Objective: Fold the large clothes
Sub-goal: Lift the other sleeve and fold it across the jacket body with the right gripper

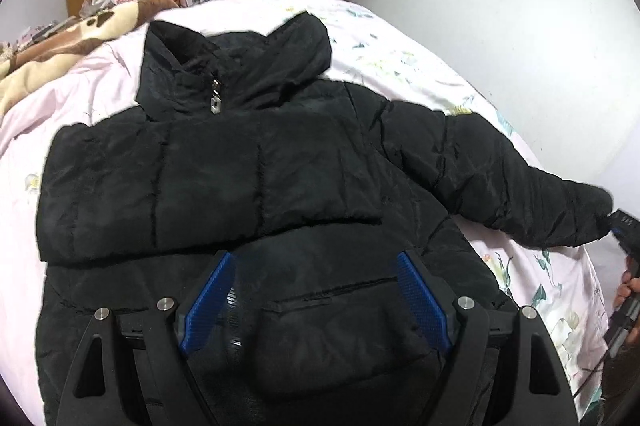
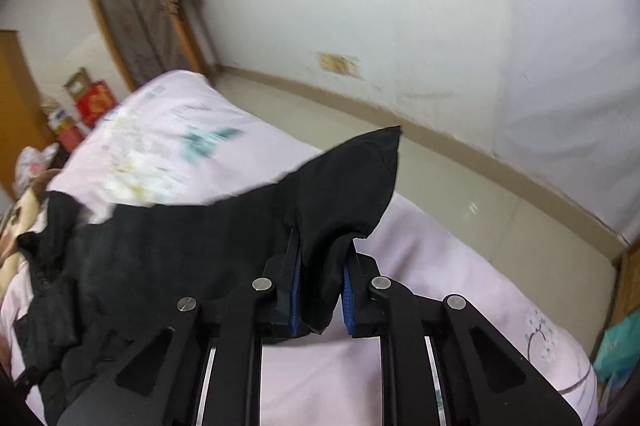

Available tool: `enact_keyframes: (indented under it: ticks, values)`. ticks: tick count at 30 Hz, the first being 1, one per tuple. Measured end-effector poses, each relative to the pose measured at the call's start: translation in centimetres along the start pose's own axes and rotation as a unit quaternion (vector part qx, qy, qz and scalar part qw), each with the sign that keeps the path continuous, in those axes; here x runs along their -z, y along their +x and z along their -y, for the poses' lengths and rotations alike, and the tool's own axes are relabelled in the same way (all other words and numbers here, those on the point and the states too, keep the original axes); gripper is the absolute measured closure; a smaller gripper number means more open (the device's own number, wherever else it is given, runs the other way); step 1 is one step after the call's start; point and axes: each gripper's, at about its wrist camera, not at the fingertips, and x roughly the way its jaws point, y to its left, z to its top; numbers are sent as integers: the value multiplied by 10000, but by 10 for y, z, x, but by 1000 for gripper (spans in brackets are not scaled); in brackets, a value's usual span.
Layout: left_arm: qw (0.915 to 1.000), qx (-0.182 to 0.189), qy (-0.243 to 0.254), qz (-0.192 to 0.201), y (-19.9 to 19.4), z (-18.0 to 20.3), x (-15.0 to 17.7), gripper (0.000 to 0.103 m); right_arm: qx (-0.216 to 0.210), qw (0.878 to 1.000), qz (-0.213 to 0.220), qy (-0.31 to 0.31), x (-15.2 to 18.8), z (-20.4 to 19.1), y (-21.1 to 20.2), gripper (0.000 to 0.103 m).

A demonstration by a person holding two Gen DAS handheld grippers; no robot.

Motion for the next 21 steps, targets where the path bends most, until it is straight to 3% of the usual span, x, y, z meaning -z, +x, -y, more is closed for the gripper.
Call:
enact_keyframes:
  ticks: [9,21]
  values:
    - [9992,-66,-212,327,-39,-33,-9,21,-1017,9913,414,-732,-13,-87,-58,87]
    - [9963,-213,-554,620,-76,-91,-10,21,-2228,9582,306,-1767,19,-232,-89,87]
